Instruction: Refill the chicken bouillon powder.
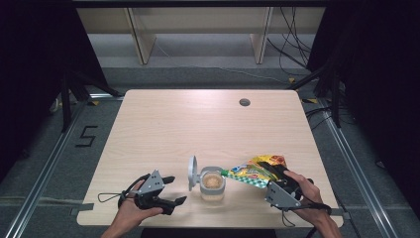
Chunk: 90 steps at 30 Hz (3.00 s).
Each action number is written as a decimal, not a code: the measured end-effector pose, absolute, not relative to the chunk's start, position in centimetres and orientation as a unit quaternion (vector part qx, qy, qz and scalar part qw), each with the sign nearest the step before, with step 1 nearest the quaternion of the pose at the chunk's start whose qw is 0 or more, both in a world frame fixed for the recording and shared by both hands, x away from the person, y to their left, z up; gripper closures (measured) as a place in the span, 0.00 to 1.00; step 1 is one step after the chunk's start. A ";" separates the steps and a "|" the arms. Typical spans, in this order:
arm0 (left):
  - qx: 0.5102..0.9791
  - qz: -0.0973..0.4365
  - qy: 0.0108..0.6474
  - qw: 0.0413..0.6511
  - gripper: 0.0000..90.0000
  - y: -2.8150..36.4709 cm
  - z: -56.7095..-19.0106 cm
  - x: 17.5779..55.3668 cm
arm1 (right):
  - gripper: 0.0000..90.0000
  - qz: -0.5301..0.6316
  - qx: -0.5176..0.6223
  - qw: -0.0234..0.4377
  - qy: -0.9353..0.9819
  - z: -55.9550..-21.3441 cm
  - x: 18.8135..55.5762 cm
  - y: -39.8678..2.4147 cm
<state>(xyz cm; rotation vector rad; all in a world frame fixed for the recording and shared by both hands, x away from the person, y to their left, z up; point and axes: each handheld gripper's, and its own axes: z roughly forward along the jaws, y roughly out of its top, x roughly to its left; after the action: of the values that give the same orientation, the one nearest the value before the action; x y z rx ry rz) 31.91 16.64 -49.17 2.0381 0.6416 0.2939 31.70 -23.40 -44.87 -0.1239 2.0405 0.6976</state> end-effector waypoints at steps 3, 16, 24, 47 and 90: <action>0.833 0.120 0.262 0.472 0.23 16.6 -49.2 31.9 | 0.71 0.312 -0.023 0.450 0.837 -45.2 31.6 -23.5; 0.829 0.120 0.274 0.472 0.23 16.5 -49.3 31.8 | 0.74 0.414 0.055 0.384 0.824 -45.9 34.1 -24.8; 0.831 0.120 0.272 0.471 0.23 16.5 -49.3 31.8 | 0.76 0.455 0.146 0.340 0.810 -46.5 35.7 -25.6; 0.828 0.115 0.274 0.475 0.23 16.5 -49.3 31.8 | 0.68 0.478 0.304 0.273 0.777 -48.3 37.7 -28.1; 0.803 0.132 0.311 0.491 0.22 18.0 -48.8 32.5 | 0.24 0.399 0.428 0.209 0.783 -48.7 29.7 -28.5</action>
<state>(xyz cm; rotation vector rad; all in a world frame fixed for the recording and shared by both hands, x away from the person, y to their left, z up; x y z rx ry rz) 32.48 18.01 -48.81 1.9508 0.7545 0.3215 29.74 -28.52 -48.67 1.1918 2.1777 1.1111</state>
